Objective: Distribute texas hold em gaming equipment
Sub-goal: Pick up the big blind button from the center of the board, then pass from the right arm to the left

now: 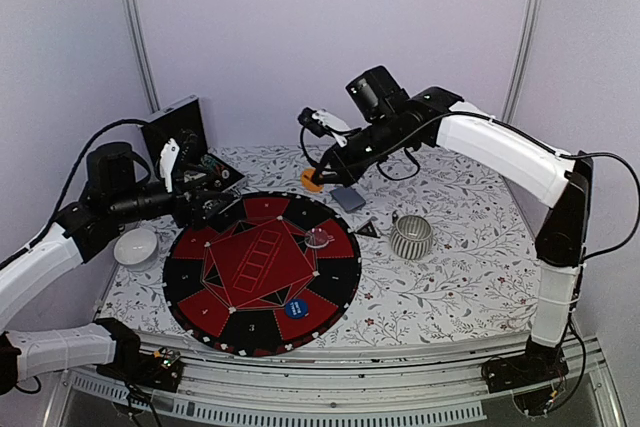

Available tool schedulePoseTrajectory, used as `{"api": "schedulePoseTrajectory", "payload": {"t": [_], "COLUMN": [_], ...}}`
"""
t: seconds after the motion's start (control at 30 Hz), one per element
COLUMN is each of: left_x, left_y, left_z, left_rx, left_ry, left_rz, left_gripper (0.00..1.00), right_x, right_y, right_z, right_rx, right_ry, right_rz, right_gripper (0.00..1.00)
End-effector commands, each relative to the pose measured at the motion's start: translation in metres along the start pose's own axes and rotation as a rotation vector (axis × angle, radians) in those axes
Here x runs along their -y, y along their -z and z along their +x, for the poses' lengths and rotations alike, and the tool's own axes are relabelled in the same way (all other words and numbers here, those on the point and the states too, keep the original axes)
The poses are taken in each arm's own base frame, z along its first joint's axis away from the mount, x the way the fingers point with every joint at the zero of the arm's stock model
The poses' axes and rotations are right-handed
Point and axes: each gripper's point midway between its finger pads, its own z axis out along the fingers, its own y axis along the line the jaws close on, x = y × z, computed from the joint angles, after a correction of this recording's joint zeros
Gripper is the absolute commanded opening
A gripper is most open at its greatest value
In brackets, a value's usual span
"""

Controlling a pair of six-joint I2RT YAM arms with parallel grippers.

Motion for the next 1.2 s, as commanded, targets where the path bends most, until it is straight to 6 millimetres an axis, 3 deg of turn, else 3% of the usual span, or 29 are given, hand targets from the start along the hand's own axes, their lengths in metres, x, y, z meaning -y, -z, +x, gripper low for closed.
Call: {"api": "schedulePoseTrajectory", "payload": {"t": [0.0,0.07,0.17,0.27,0.4,0.6,0.7,0.77,0.87,0.9,0.93,1.0,1.03,1.1,1.17], "left_x": [0.094,0.11,0.115,0.121,0.134,0.123,0.118,0.117,0.113,0.109,0.1,0.075,0.059,0.026,-0.003], "left_y": [0.029,0.04,0.048,0.049,0.05,0.03,0.023,0.021,0.018,0.016,0.013,0.003,-0.003,-0.013,-0.014], "left_z": [-0.037,-0.048,-0.058,-0.061,-0.056,-0.051,-0.051,-0.052,-0.051,-0.051,-0.05,-0.042,-0.035,-0.013,0.017], "left_rx": [0.15,0.192,0.246,0.245,0.204,0.149,0.141,0.14,0.131,0.127,0.118,0.073,0.034,-0.078,-0.227], "left_ry": [-0.061,-0.081,-0.095,-0.064,-0.028,0.008,0.016,0.012,0.011,0.016,0.027,0.055,0.073,0.128,0.189], "left_rz": [0.506,0.571,0.58,0.622,0.734,0.652,0.613,0.599,0.558,0.522,0.465,0.301,0.208,0.016,-0.166], "left_gripper": [0.87,0.87,0.88,0.82,0.63,0.3,0.22,0.0,0.0,0.0,0.0,0.0,0.0,0.0,0.0], "right_x": [-0.149,-0.171,-0.195,-0.205,-0.207,-0.208,-0.208,-0.206,-0.204,-0.202,-0.196,-0.182,-0.172,-0.149,-0.125], "right_y": [0.043,0.047,0.045,0.042,0.043,0.043,0.044,0.043,0.045,0.046,0.046,0.044,0.043,0.041,0.041], "right_z": [-0.048,-0.049,-0.044,-0.046,-0.048,-0.046,-0.045,-0.045,-0.046,-0.047,-0.048,-0.049,-0.049,-0.049,-0.046], "right_rx": [0.289,0.311,0.314,0.328,0.335,0.335,0.335,0.334,0.34,0.344,0.348,0.35,0.353,0.353,0.344], "right_ry": [0.346,0.382,0.42,0.434,0.434,0.436,0.437,0.435,0.433,0.432,0.426,0.396,0.382,0.33,0.26], "right_rz": [-0.44,-0.507,-0.588,-0.613,-0.616,-0.605,-0.601,-0.593,-0.571,-0.552,-0.516,-0.435,-0.392,-0.301,-0.225], "right_gripper": [0.02,0.02,0.02,0.02,0.02,0.02,0.02,0.02,0.02,0.1,0.28,0.37,0.46,0.74,0.92]}}
